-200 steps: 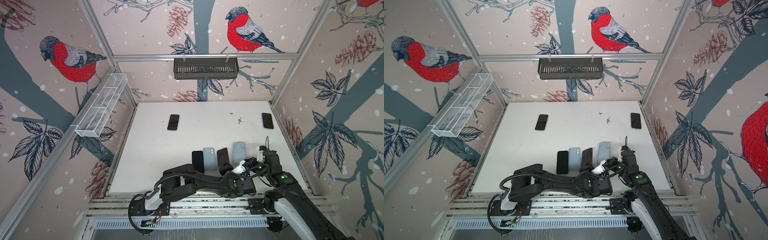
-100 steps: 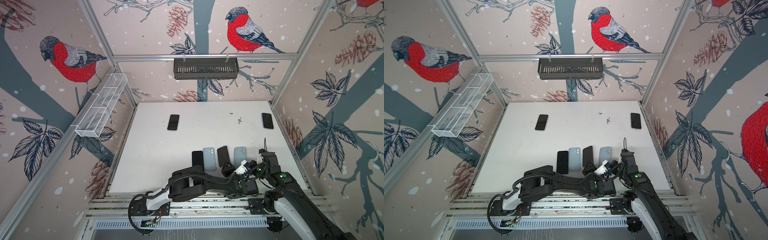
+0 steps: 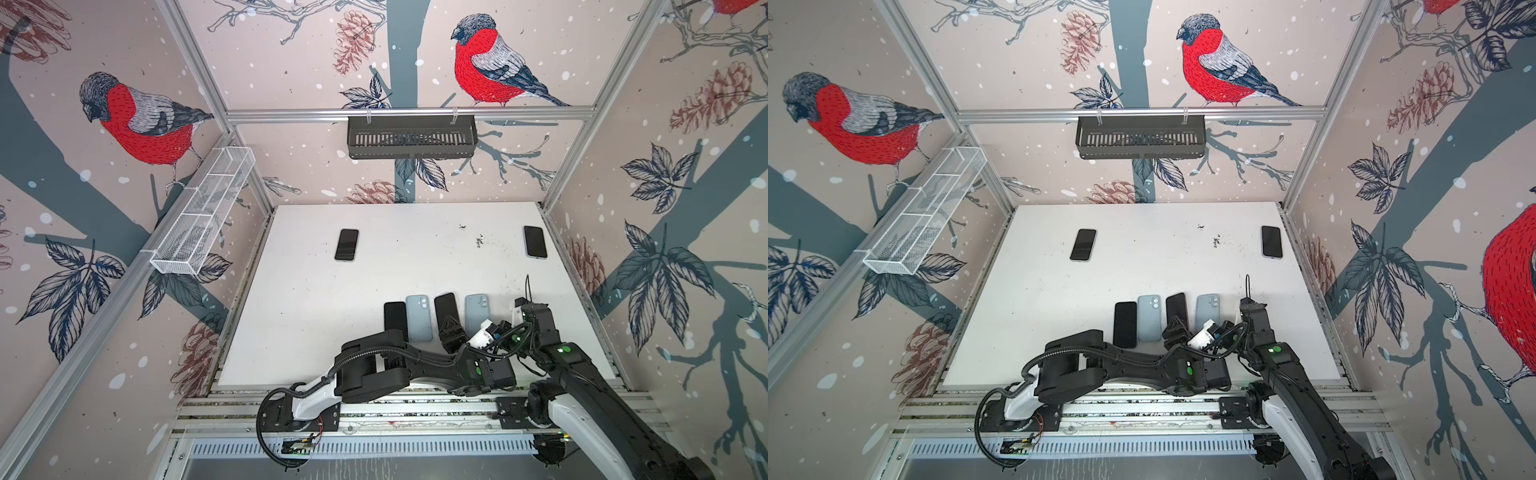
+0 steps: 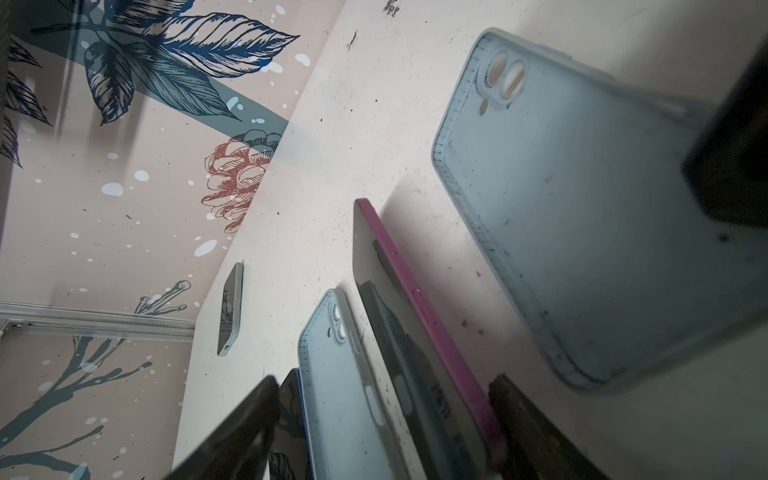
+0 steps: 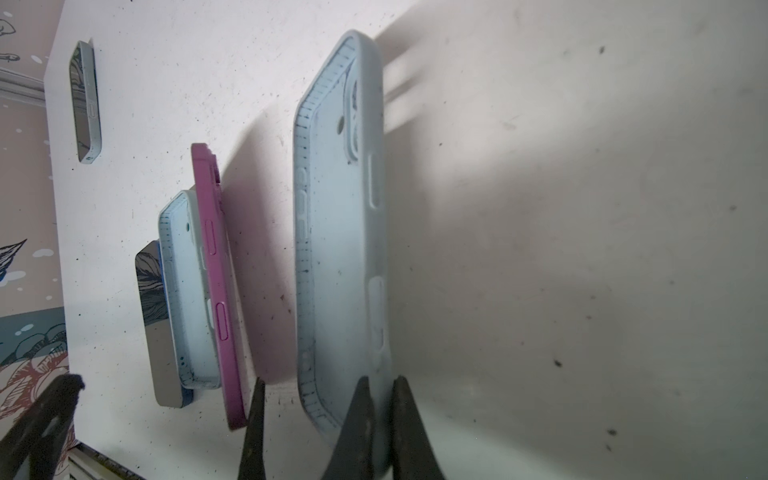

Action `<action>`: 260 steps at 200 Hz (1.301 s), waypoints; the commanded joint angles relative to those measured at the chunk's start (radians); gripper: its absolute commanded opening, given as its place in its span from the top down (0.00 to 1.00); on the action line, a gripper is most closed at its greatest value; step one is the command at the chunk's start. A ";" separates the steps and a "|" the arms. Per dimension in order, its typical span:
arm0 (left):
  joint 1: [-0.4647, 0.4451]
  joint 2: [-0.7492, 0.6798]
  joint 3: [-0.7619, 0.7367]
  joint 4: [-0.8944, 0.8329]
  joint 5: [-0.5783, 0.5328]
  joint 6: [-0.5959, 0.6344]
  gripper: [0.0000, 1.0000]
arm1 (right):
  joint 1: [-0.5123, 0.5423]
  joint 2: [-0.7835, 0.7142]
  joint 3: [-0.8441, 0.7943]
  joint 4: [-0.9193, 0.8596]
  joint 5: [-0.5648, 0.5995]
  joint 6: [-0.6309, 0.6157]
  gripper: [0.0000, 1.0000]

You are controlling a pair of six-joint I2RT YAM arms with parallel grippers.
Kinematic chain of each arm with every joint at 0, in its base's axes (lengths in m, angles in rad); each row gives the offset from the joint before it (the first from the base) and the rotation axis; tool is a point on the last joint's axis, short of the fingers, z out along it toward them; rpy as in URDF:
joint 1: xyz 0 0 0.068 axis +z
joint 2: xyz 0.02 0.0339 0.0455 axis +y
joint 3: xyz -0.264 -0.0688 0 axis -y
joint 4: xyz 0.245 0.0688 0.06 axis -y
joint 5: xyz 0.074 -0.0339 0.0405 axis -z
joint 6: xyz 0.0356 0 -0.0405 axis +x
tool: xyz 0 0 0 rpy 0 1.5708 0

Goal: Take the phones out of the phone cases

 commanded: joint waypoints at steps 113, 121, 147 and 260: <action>0.029 -0.184 -0.105 0.035 0.066 -0.109 0.09 | 0.019 0.046 -0.001 0.075 -0.024 -0.027 1.00; 0.032 -0.224 -0.133 0.046 0.072 -0.125 0.09 | 0.026 0.050 -0.001 0.072 -0.017 -0.025 1.00; 0.044 -0.355 -0.236 0.086 0.098 -0.173 0.07 | 0.045 0.065 0.000 0.069 -0.007 -0.020 1.00; 0.060 -0.761 -0.449 0.112 0.168 -0.330 0.04 | 0.153 0.199 -0.006 0.168 0.079 0.010 1.00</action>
